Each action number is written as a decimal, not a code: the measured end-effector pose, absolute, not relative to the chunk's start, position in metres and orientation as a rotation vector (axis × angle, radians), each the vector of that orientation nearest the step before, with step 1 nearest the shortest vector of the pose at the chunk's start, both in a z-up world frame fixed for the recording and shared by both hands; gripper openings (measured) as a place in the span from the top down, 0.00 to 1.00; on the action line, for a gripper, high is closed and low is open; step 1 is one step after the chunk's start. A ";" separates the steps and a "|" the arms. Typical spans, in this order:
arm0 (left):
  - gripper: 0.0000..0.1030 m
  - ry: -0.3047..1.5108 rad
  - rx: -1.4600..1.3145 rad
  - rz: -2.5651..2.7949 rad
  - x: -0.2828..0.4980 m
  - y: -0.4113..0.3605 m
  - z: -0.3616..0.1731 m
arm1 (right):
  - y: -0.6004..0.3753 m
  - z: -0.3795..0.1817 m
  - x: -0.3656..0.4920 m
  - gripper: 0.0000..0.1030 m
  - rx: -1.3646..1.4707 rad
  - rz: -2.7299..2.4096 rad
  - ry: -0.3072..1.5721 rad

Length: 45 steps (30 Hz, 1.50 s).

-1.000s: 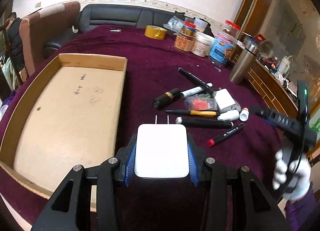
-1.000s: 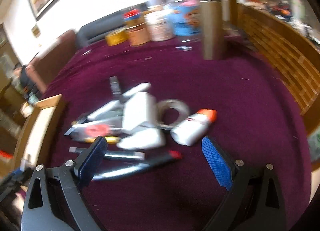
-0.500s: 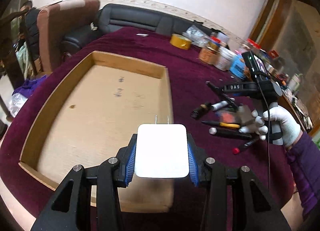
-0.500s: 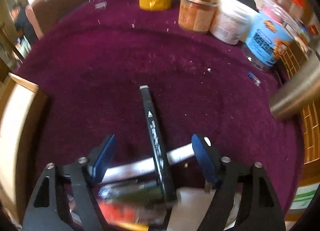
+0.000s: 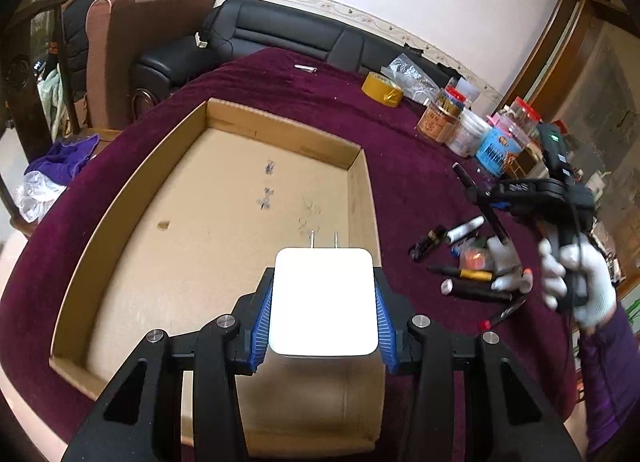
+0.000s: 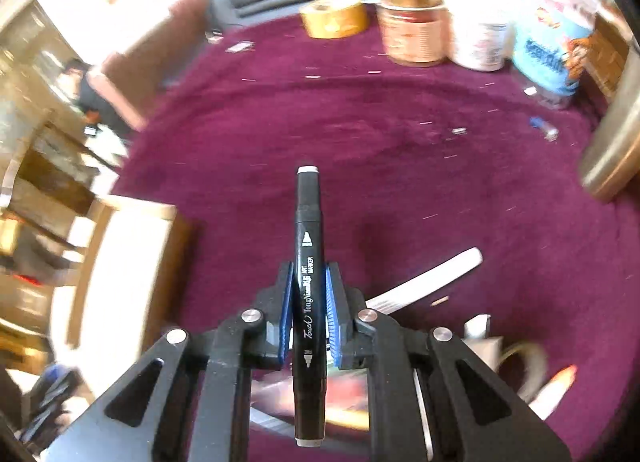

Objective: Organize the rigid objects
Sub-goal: 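Carry the charger into the cardboard box with the left tool while the right tool places a black marker there, then grasp the black gold-banded lipstick tube with the left tool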

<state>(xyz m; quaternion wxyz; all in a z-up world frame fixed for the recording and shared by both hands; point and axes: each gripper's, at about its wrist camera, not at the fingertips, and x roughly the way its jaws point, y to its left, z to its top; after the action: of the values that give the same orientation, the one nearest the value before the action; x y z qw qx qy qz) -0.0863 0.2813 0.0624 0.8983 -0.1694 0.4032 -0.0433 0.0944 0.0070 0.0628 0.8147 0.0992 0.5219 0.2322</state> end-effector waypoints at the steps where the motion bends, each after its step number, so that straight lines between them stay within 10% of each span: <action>1: 0.62 0.824 -0.347 -0.092 -0.081 0.282 0.065 | 0.014 0.063 0.089 0.88 0.241 0.530 1.120; 20: 0.62 0.946 -0.419 -0.020 0.046 0.308 0.021 | 0.145 0.032 0.088 0.86 0.321 0.562 1.217; 45: 0.48 0.905 -0.587 -0.035 0.000 0.303 0.013 | 0.127 0.064 0.062 0.87 0.081 0.486 1.190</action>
<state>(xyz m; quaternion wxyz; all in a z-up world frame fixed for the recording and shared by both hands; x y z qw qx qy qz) 0.0005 0.3032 0.0133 0.8580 -0.2795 0.4307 -0.0167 0.0617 0.1266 0.0636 0.7997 0.0376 0.5548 0.2264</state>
